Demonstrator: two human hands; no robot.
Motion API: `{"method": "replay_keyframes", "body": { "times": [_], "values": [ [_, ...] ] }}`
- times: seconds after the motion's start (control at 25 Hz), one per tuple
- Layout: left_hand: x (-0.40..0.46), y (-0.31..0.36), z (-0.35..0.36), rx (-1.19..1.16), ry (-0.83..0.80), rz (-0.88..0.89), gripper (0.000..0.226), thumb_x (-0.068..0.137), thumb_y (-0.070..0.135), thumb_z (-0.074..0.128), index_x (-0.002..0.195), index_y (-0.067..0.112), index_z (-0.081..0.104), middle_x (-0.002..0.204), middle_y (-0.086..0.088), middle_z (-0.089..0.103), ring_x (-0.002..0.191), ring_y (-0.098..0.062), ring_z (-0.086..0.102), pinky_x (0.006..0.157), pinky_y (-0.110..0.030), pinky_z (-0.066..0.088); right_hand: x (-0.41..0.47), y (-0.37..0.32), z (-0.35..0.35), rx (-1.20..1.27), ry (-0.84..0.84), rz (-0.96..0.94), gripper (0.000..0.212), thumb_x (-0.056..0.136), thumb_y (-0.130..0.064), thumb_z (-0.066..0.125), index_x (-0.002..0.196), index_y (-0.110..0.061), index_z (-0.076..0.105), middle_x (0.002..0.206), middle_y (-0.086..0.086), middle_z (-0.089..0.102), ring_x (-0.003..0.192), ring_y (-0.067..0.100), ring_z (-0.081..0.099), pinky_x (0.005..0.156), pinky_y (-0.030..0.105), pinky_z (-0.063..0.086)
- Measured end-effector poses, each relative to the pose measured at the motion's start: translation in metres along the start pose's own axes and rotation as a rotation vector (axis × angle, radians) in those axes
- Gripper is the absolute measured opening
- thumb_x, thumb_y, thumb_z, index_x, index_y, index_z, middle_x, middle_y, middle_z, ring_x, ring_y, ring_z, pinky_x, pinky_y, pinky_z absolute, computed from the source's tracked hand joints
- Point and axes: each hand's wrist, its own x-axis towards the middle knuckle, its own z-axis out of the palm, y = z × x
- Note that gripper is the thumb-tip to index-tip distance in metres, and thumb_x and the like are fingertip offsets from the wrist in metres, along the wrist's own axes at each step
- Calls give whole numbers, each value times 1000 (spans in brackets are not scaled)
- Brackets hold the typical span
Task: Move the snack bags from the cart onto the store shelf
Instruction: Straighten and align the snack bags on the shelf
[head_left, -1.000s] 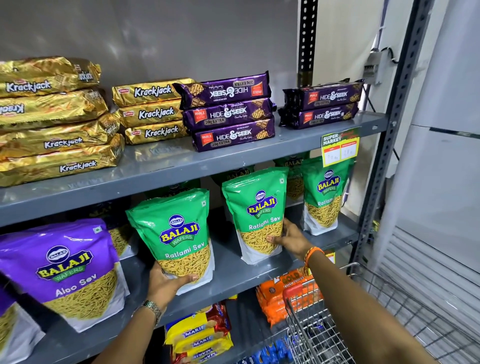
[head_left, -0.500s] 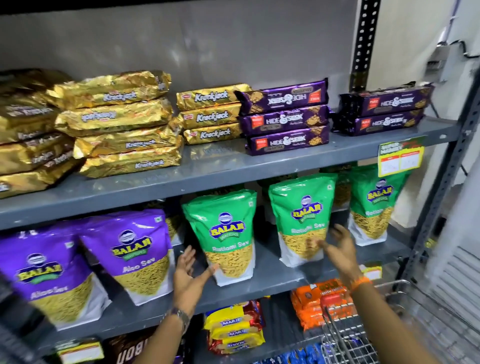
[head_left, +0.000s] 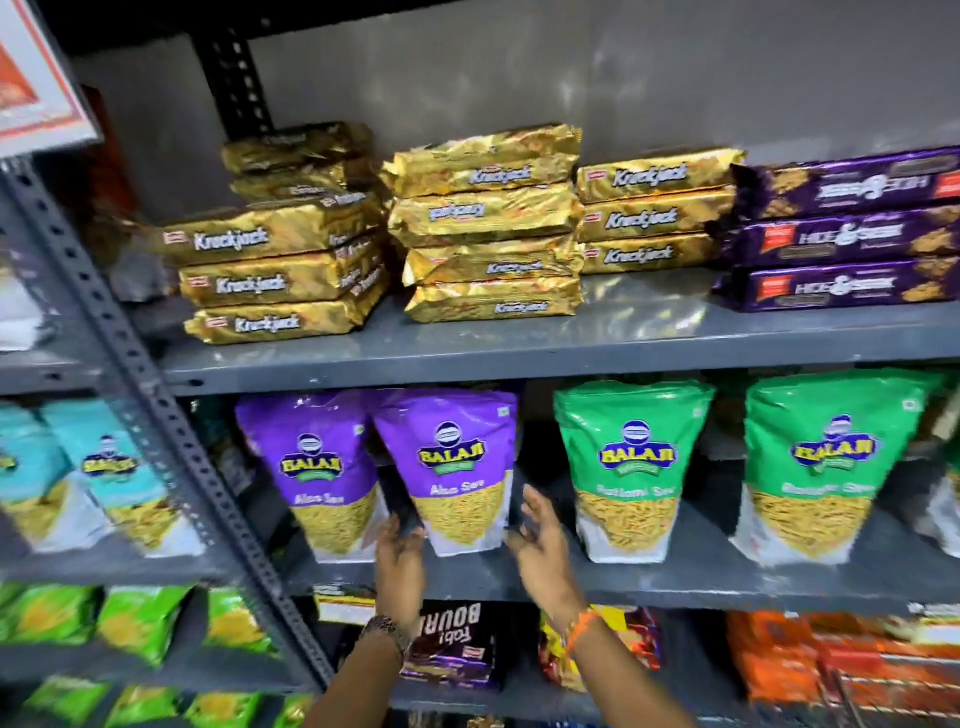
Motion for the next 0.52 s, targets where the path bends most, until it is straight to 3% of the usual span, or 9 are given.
{"method": "replay_keyframes", "body": {
  "times": [0.08, 0.16, 0.24, 0.4, 0.52],
  "values": [
    [8, -1, -1, 73, -99, -21, 56, 94, 4, 48, 148, 11, 35, 148, -2, 41, 139, -18, 36, 117, -43, 27, 26, 14, 16, -80, -16, 13, 70, 78, 0, 58, 141, -23, 38, 139, -4, 52, 126, 12, 52, 108, 34, 44],
    [20, -5, 1, 105, -184, -24, 58, 94, 1, 44, 149, 14, 33, 149, 1, 40, 139, -17, 37, 119, -42, 26, 44, 23, 20, -109, -65, 54, 68, 77, -1, 57, 134, -34, 42, 132, -6, 60, 122, 15, 56, 107, 44, 44],
    [26, -9, 0, 97, -276, -8, 54, 93, -5, 39, 143, 17, 40, 144, 1, 47, 132, -16, 45, 117, -40, 31, 49, 21, 20, -101, -116, 68, 61, 78, 3, 63, 122, -36, 48, 122, -3, 66, 117, 19, 61, 102, 44, 49],
    [29, -17, 3, 43, -333, -27, 48, 97, -3, 41, 133, 28, 43, 137, 4, 51, 130, -17, 47, 116, -41, 32, 42, 20, 12, -107, -80, 68, 56, 81, -1, 68, 126, -26, 47, 122, 3, 64, 115, 17, 60, 97, 37, 51],
    [28, -21, 9, 24, -339, -36, 43, 98, 2, 44, 130, 31, 46, 133, 8, 53, 130, -17, 48, 116, -42, 33, 38, 19, 5, -111, -36, 59, 50, 83, 1, 66, 116, -33, 50, 118, 1, 65, 110, 13, 61, 91, 30, 52]
  ]
}}
